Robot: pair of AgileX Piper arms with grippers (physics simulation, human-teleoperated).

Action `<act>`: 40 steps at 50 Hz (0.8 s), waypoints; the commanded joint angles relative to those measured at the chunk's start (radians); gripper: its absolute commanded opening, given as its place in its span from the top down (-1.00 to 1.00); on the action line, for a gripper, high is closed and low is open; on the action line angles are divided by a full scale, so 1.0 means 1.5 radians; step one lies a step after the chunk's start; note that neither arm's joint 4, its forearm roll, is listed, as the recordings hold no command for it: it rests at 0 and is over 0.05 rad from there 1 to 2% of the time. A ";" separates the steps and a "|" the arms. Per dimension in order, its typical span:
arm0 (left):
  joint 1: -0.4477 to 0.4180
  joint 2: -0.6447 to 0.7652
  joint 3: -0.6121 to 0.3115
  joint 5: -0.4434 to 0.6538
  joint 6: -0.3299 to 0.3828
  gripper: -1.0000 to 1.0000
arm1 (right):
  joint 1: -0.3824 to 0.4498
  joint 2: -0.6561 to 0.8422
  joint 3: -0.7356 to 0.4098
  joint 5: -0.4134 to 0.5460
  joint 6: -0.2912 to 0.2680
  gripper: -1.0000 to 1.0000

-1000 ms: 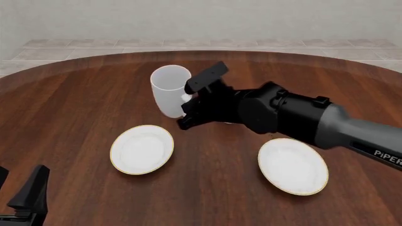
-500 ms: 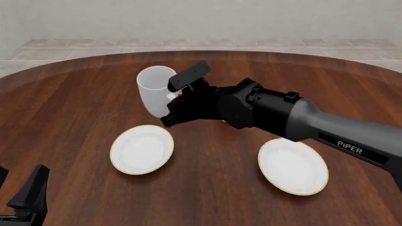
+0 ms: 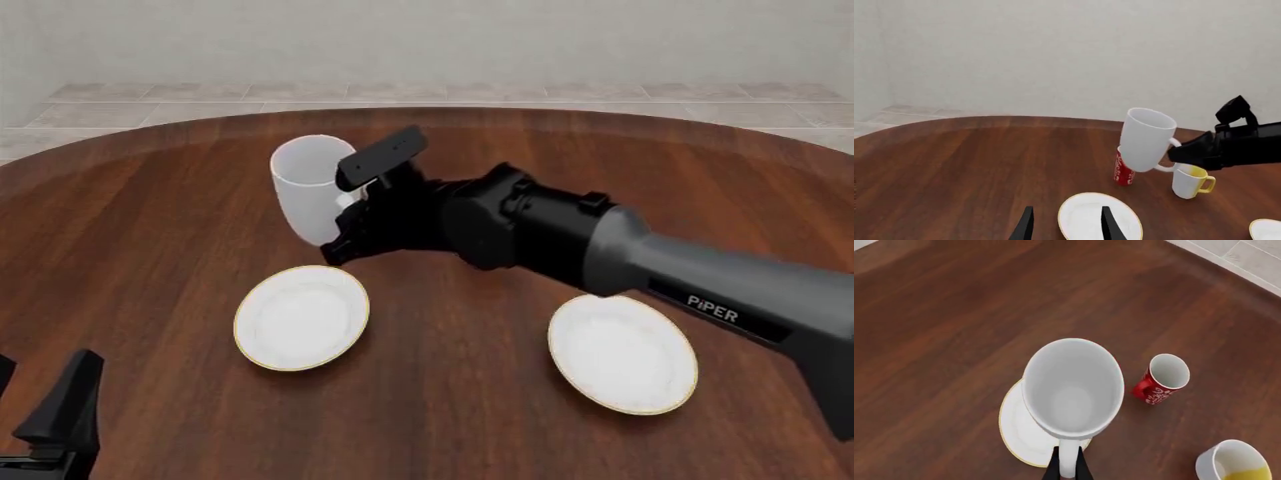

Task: Put the white mug on the left plate.

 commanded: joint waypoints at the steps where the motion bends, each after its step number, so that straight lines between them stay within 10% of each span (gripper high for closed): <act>1: 0.001 0.000 -0.001 0.000 -0.001 -1.00 | 0.021 0.007 -0.009 -0.007 0.031 1.00; 40: 0.007 0.000 -0.003 -0.001 -0.008 -1.00 | 0.037 0.080 -0.019 -0.063 0.023 1.00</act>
